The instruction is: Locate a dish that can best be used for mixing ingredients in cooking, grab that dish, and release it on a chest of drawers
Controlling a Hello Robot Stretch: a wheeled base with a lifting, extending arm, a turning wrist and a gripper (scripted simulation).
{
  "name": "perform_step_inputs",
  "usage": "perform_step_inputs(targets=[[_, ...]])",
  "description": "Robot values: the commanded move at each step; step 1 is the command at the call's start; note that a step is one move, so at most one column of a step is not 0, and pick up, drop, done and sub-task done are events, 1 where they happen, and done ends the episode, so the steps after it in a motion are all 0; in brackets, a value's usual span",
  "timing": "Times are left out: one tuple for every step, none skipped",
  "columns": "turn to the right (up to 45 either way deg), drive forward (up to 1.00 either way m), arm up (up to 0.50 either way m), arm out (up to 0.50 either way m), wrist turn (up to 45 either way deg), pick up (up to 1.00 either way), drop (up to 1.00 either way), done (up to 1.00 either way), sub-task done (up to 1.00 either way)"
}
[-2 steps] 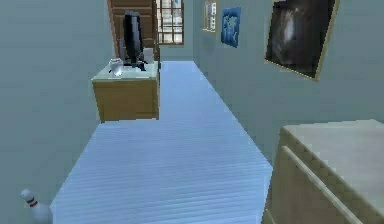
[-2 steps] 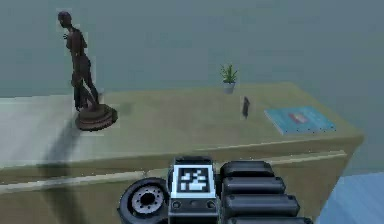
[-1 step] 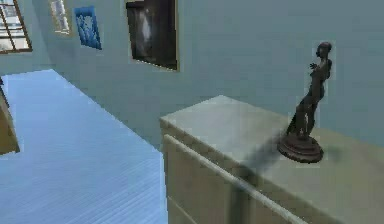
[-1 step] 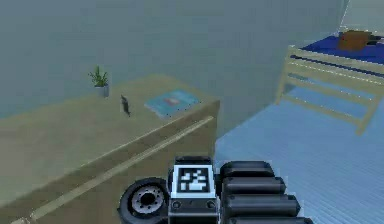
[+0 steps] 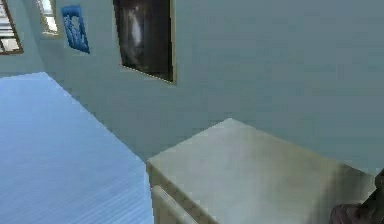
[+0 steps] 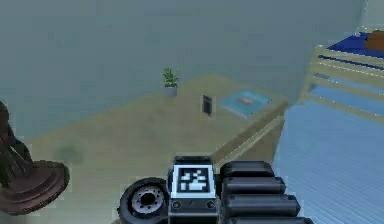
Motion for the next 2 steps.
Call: perform_step_inputs(targets=[[-45.0,0.00,0.00,0.00,0.0,0.00,0.00,0.00,0.00],[-15.0,0.00,0.00,0.00,0.0,0.00,0.00,0.00,0.00]])
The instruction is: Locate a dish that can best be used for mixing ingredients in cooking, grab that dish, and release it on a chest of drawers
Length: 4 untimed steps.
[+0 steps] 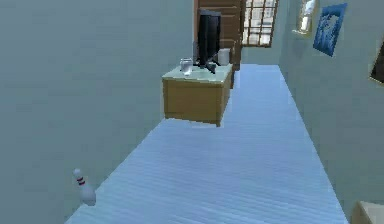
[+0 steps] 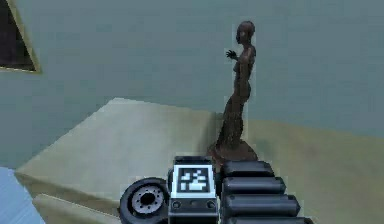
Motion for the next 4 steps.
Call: perform_step_inputs(targets=[[39.0,0.00,0.00,0.00,0.0,0.00,0.00,0.00,0.00],[0.0,0.00,0.00,0.22,0.0,0.00,0.00,0.00,0.00],[0.0,0.00,0.00,0.00,45.0,0.00,0.00,0.00,0.00],[0.0,0.00,0.00,0.00,45.0,0.00,0.00,0.00,0.00]])
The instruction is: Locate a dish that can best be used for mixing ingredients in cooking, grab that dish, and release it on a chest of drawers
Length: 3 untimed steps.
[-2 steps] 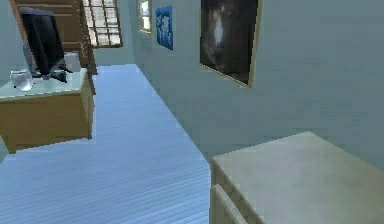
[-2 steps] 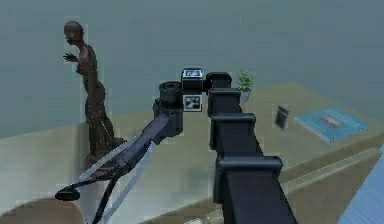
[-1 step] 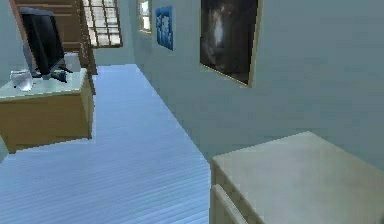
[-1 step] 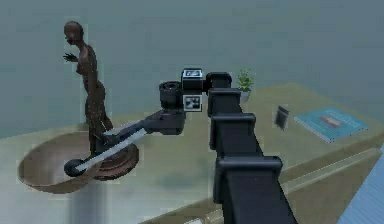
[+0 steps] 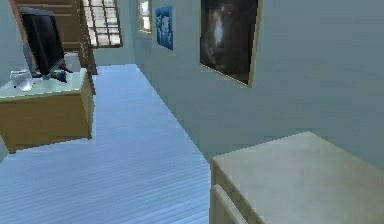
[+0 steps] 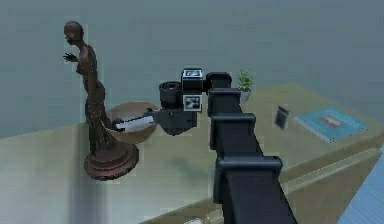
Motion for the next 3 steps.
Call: perform_step_inputs(targets=[[0.0,0.00,0.00,0.00,36.0,0.00,0.00,0.00,0.00],[0.0,0.00,-0.12,0.00,0.0,0.00,0.00,0.00,0.00],[0.0,0.00,0.00,0.00,0.0,0.00,1.00,0.00,0.00]])
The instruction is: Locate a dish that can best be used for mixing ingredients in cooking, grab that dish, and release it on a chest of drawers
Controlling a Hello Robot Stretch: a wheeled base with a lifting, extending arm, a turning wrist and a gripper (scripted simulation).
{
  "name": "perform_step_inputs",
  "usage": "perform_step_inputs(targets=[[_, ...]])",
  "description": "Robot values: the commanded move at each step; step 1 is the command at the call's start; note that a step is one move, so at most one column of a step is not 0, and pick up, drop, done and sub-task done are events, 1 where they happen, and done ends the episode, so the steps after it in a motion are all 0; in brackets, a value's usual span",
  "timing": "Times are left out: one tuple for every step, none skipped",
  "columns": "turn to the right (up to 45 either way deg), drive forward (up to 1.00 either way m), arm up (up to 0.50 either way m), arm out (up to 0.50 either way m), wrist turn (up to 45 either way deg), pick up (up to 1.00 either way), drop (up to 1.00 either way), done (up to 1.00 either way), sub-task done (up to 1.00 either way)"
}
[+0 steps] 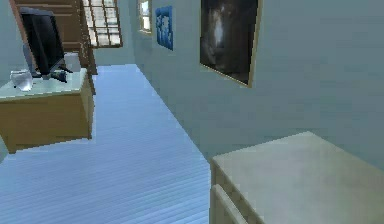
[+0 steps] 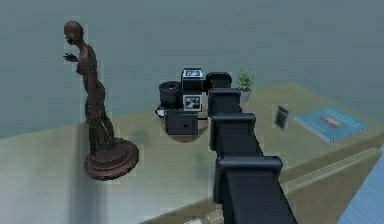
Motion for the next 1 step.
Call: perform_step_inputs(targets=[[0.0,0.00,0.00,-0.10,0.0,0.00,0.00,0.00,0.00]])
